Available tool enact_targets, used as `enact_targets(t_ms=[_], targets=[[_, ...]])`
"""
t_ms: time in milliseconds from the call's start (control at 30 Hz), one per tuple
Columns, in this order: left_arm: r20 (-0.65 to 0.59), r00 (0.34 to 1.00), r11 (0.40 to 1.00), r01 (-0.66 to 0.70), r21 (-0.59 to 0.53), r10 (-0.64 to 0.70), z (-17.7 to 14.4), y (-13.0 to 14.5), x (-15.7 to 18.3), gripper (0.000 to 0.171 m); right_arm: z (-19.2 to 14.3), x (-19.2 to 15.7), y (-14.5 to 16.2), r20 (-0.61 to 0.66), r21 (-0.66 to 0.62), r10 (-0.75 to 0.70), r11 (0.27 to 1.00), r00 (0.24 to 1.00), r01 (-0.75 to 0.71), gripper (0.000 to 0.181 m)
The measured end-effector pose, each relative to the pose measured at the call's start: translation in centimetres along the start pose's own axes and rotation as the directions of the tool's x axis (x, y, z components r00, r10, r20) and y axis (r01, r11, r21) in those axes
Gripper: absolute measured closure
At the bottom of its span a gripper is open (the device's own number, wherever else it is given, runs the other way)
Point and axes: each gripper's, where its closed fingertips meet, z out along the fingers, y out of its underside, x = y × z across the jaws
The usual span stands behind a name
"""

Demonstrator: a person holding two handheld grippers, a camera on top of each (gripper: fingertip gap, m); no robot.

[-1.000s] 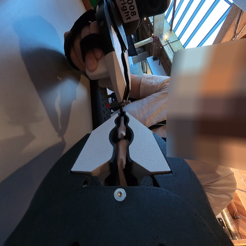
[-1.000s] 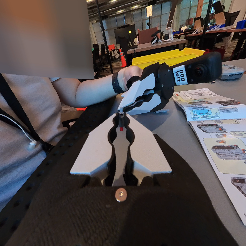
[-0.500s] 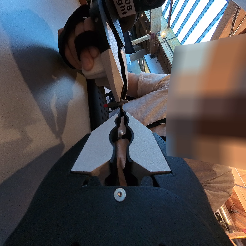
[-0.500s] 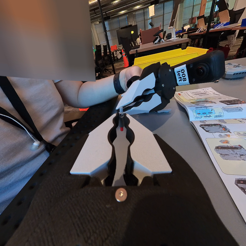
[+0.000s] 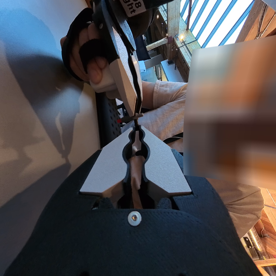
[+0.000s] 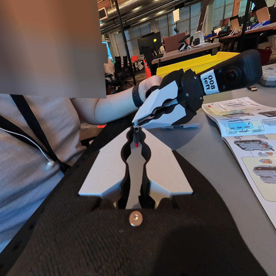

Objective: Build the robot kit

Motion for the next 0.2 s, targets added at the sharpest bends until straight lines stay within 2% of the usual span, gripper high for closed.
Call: enact_targets(t_ms=[33, 200], targets=[[0.001, 1.000, 1.000, 0.001, 0.001, -0.001, -0.05, 0.00, -0.02, 0.169, 0.03, -0.02, 0.06, 0.005, -0.002, 0.008, 1.000, 1.000, -0.008, 0.176], [0.002, 1.000, 0.999, 0.011, 0.053, -0.012, -0.71, -0.78, -0.26, 0.169, -0.14, 0.75, -0.14, -0.056, 0.007, -0.019, 1.000, 0.998, 0.019, 0.176]])
